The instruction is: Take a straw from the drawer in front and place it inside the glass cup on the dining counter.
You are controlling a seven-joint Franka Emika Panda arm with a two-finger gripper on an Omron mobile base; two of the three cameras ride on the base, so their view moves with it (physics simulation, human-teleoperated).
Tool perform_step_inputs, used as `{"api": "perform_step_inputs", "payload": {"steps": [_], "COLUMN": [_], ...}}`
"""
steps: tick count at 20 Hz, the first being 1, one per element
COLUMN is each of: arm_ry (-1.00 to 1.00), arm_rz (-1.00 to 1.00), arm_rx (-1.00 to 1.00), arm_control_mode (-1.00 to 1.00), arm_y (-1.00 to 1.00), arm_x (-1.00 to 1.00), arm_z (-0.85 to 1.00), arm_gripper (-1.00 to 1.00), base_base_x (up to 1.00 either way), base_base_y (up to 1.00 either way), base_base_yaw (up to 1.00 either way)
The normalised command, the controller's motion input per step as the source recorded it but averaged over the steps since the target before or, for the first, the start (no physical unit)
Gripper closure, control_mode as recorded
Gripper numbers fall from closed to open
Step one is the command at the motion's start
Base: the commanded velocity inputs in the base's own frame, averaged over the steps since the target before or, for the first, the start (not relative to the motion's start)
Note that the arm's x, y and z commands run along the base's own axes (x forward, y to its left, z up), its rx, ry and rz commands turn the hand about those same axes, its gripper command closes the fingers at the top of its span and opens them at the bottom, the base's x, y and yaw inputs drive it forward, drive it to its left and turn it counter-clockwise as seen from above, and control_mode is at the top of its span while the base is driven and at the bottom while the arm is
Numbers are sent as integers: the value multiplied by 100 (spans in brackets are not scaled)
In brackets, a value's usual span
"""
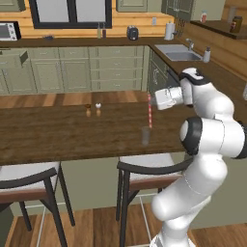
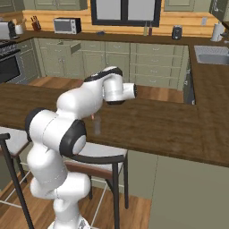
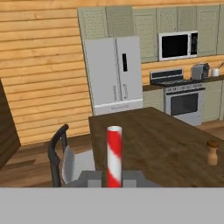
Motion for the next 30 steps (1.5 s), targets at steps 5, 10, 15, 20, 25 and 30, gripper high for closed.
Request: {"api": "perform_step_inputs", "payload": {"steps": [5,10,15,20,25,30], "arm_ry": [0,0,0,0,0,0], "arm_rz": [3,4,4,4,3,3], "arm_rx": [0,0,0,0,0,0], "arm_control_mode": [-100,-100,-100,-100,-100,-100], "arm_y": [0,0,0,0,0,0], "arm_x": [44,29,44,40,11,-13], "arm_z": [-28,-27,-21,-19,-20,-11], "arm_gripper": [100,100,100,100,100,100], "base_base_x": [0,0,0,0,0,0], "base_base_y": [0,0,0,0,0,0], "base_base_yaw": [0,0,0,0,0,0]}}
